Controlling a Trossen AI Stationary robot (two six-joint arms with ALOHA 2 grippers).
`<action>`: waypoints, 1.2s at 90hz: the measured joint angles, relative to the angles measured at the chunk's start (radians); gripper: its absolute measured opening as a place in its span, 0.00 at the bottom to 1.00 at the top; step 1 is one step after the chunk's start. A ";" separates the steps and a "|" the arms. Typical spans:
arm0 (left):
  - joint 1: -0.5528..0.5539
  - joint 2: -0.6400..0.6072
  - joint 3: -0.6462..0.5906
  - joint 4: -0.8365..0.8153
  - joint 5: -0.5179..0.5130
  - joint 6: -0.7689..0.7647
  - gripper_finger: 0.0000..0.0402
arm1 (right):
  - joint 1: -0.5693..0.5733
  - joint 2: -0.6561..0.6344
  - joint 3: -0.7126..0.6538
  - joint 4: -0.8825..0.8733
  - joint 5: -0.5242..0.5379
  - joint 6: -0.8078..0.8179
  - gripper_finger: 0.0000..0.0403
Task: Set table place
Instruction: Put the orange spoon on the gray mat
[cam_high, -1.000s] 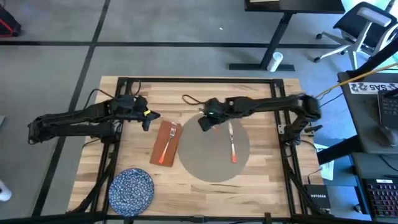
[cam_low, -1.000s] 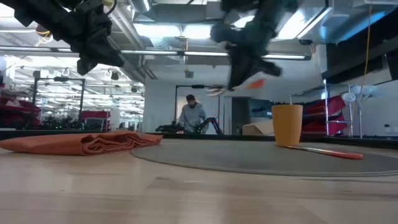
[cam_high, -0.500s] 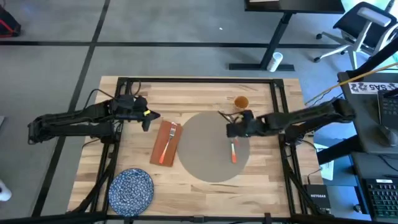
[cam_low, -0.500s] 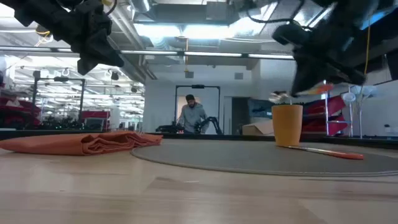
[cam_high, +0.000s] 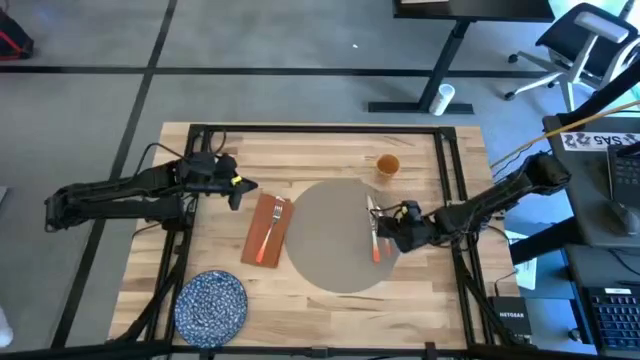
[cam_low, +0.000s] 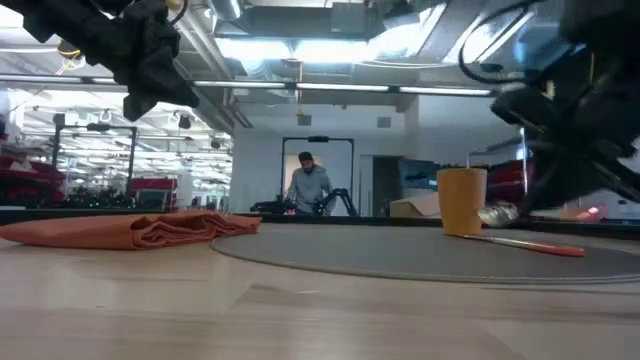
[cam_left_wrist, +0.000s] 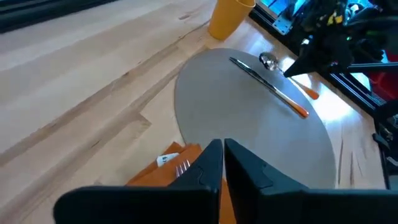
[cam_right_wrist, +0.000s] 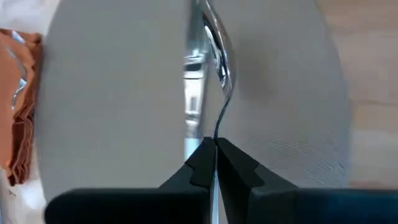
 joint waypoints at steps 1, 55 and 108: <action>0.000 0.000 0.000 0.000 0.000 -0.002 0.00 | 0.003 0.000 -0.004 0.003 0.001 0.006 0.00; 0.000 0.000 0.000 -0.001 0.000 -0.011 0.00 | 0.049 0.000 -0.096 0.107 0.081 0.098 0.00; 0.000 0.000 0.000 -0.002 0.000 -0.030 0.00 | 0.048 0.000 -0.153 0.170 0.044 0.042 0.00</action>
